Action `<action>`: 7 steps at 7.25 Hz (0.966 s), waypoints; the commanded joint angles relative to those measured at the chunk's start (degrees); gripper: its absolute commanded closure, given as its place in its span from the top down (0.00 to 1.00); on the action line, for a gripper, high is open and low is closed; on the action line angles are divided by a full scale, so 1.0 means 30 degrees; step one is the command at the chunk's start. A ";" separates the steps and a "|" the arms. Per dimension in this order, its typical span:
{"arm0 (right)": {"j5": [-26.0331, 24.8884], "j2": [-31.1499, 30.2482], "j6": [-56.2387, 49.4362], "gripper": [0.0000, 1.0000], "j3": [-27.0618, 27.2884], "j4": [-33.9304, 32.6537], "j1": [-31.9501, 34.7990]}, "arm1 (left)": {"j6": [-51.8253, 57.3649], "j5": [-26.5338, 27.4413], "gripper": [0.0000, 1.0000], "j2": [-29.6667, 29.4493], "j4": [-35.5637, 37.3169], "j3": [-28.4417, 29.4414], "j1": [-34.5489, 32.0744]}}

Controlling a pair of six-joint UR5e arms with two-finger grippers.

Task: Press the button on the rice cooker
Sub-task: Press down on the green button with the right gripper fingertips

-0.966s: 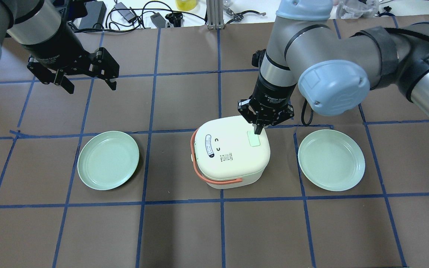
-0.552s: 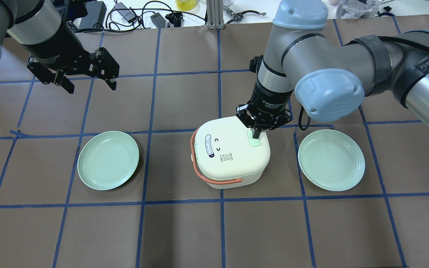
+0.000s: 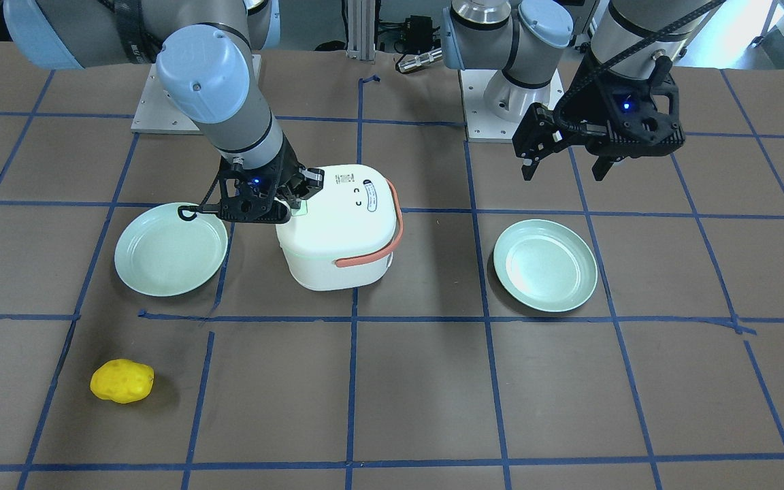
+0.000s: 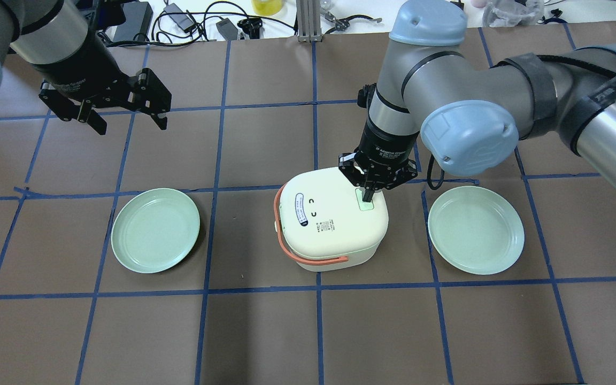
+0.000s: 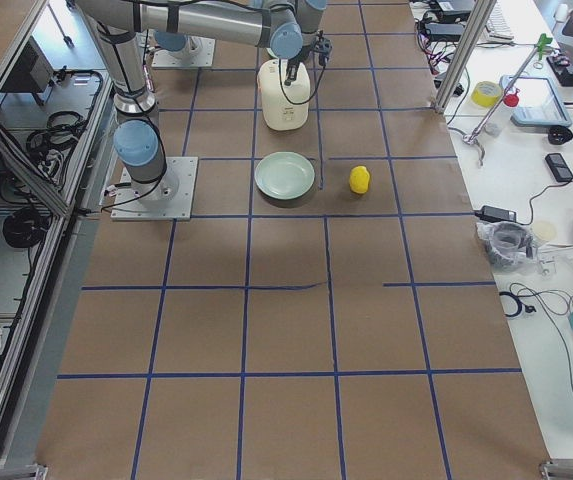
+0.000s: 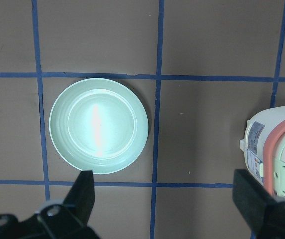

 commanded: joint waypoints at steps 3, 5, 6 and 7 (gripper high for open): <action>-0.0082 -0.0007 0.0117 0.00 -0.0344 0.0002 -0.0001 | 0.0006 0.0000 1.00 0.0000 0.0000 0.0006 0.0000; 0.0006 -0.0416 0.2246 0.49 -0.0988 0.0235 -0.0001 | 0.0006 0.0000 1.00 0.0000 0.0000 0.0006 0.0000; -0.0052 -0.0824 0.3417 0.80 -0.1514 0.0179 -0.0001 | 0.0006 0.0000 1.00 0.0000 0.0000 0.0006 0.0000; -0.0082 -0.0915 0.4995 1.00 -0.2419 0.0294 -0.0030 | -0.0023 0.0000 1.00 0.0000 0.0000 0.0006 0.0000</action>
